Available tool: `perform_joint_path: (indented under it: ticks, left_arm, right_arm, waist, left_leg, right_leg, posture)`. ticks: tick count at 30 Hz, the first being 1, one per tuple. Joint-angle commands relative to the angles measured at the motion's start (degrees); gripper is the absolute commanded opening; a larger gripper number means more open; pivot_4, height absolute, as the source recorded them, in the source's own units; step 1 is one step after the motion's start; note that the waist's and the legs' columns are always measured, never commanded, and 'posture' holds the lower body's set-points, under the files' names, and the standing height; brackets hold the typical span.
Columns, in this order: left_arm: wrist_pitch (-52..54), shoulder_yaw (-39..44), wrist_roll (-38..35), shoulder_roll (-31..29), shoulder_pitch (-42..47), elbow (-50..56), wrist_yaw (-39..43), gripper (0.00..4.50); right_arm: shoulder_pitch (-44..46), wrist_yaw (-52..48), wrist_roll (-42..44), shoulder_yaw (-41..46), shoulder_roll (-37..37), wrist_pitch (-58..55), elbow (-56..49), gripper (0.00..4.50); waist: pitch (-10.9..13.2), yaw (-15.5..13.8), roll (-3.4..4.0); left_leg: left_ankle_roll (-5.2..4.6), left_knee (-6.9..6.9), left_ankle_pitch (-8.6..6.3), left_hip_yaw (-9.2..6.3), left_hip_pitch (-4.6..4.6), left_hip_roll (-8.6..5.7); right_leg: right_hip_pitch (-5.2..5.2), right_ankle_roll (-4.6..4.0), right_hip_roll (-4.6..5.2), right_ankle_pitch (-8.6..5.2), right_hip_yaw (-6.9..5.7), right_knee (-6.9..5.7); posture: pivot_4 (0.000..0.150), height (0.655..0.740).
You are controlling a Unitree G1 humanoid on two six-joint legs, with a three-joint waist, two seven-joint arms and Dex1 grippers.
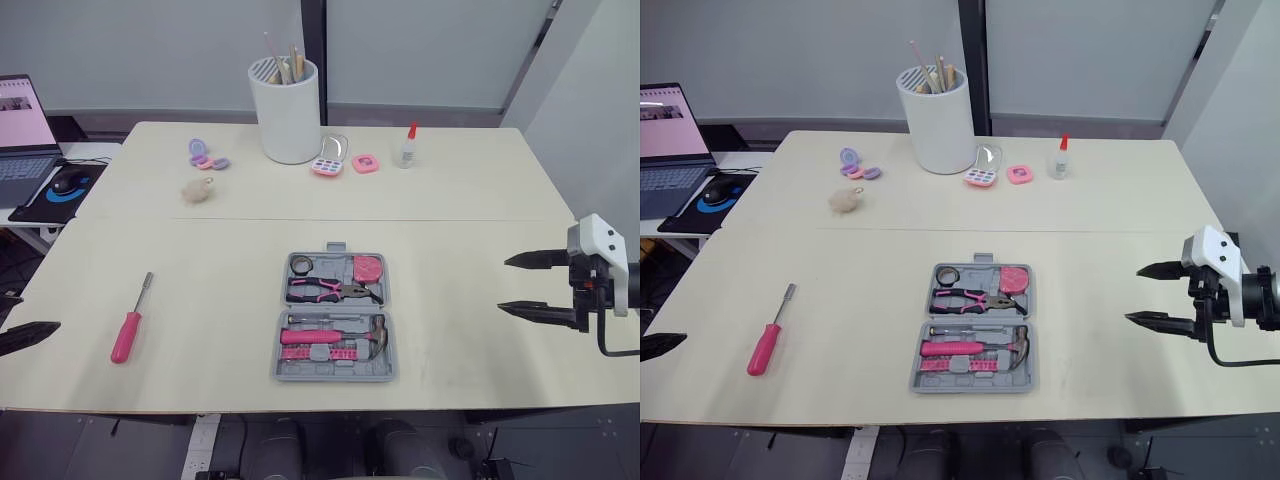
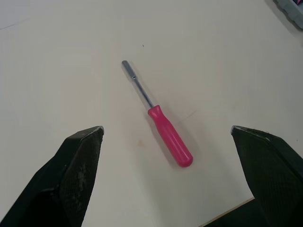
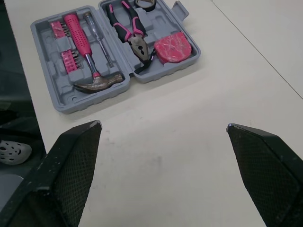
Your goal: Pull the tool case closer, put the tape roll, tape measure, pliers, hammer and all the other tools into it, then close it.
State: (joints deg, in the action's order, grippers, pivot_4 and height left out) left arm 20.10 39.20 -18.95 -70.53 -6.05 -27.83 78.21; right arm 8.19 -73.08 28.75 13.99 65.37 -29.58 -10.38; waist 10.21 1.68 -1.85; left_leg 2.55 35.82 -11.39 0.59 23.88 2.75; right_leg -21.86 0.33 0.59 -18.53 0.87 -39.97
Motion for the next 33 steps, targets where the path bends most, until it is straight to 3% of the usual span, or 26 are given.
perform_joint_path:
  ticks: [1,7,12,16,18,27,30,33]
  left_arm:
    - [-0.75,-0.67,0.01,-1.61,1.58,-0.62,-0.23,4.49]
    - [-1.38,-2.89,0.37,-1.41,3.18,0.26,-0.56,4.49]
    - [0.14,-5.8,-0.76,1.81,3.62,11.94,-3.75,4.49]
    - [1.3,-11.16,-0.83,5.97,4.22,23.56,-7.71,3.61]
    - [1.93,-14.93,-0.11,8.26,4.77,28.4,-9.87,2.89]
    - [1.49,-28.73,4.23,14.29,9.01,34.29,-16.01,0.01]
    - [0.3,-33.86,6.75,16.39,11.96,33.29,-17.08,0.0]
    - [0.1,-37.38,8.14,18.28,14.32,32.66,-17.95,0.0]
  right_arm:
    - [0.24,0.23,0.09,2.49,0.53,1.06,-0.92,4.5]
    - [-0.36,1.21,-2.69,1.34,-0.2,4.52,0.09,4.5]
    - [1.75,4.91,-7.68,-4.41,-3.34,8.39,-1.16,4.5]
    - [7.13,7.91,-12.01,-11.67,-7.52,8.94,-2.09,3.6]
    - [9.65,9.49,-15.13,-15.2,-9.6,9.85,-1.19,2.85]
    - [14.16,11.76,-21.57,-23.19,-15.48,11.19,1.69,0.7]
    - [15.51,12.32,-24.06,-26.17,-17.9,12.14,3.45,0.08]
    - [16.89,13.04,-25.44,-27.73,-20.04,12.14,4.91,0.03]
  waist:
    - [0.0,0.01,0.0]
    - [0.0,0.05,0.0]
    - [-0.03,0.04,-0.05]
    - [-0.02,0.2,-0.02]
    - [-0.02,0.28,-0.02]
    - [-0.02,0.04,-0.02]
    - [-0.03,0.04,-0.04]
    - [-0.03,0.05,-0.04]
  left_leg:
    - [0.0,0.0,0.0,0.0,0.0,0.0]
    - [0.0,0.0,0.0,0.04,0.0,0.0]
    - [0.0,0.02,0.0,0.02,0.01,0.0]
    - [0.0,0.05,0.0,0.05,0.0,-0.02]
    - [0.0,0.06,0.0,0.07,0.02,0.0]
    - [0.0,0.08,0.0,-0.01,0.08,-0.02]
    - [0.0,0.15,0.0,-0.05,0.09,0.0]
    - [0.0,0.16,0.0,-0.05,0.08,-0.02]
  right_leg:
    - [0.0,0.0,0.0,0.0,0.0,0.0]
    - [-0.02,0.0,0.0,0.0,0.03,-0.01]
    - [-0.01,0.02,-0.01,0.0,0.02,-0.01]
    - [0.0,0.03,-0.02,0.02,0.1,-0.06]
    - [-0.02,0.0,-0.08,0.04,0.15,-0.07]
    - [-0.04,-0.04,-0.17,0.07,0.13,-0.09]
    - [-0.01,-0.04,-0.22,0.07,0.11,-0.11]
    - [0.0,-0.03,-0.34,0.08,0.11,-0.12]
  posture:
    - [0.15,0.74]
    - [0.15,0.74]
    - [0.15,0.74]
    - [0.15,0.74]
    - [0.15,0.74]
    - [0.15,0.74]
    - [0.15,0.74]
    - [0.15,0.74]
